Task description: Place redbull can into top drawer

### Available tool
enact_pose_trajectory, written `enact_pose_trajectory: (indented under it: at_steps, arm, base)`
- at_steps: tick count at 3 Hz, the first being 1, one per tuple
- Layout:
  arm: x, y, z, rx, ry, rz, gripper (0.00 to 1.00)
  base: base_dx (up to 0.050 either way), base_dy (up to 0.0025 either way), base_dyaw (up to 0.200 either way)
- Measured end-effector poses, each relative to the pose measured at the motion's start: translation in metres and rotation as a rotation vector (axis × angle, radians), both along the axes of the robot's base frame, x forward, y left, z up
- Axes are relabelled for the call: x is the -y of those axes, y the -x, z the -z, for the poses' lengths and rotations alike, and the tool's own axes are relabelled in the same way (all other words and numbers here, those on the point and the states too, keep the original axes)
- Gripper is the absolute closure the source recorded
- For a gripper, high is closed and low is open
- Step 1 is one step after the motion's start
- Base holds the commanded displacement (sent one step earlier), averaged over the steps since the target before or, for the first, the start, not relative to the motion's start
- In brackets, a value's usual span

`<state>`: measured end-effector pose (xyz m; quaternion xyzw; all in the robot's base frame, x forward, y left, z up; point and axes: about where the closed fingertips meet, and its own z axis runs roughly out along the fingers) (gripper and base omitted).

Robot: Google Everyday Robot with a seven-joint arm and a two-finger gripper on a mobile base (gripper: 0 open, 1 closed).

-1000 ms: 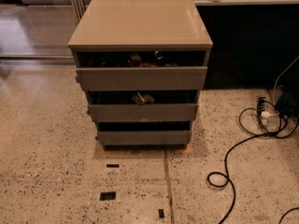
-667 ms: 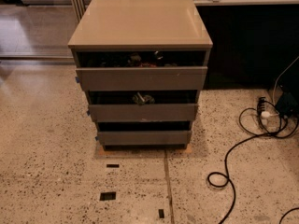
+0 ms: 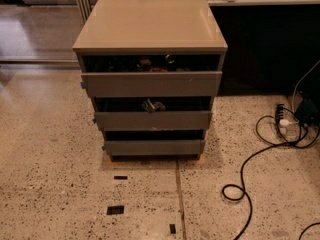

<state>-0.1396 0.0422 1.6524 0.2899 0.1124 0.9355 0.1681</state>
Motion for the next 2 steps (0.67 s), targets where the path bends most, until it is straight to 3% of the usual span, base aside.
enact_pose_trajectory:
  at_steps: [1,2]
  arm:
    - [0.007,-0.004,-0.001,-0.027,-0.076,-0.041,0.0]
    - [0.029,-0.002,0.013,-0.155,-0.346,-0.184,0.0]
  base:
    - [0.0,0.0,0.0]
    - [0.0,0.0,0.0]
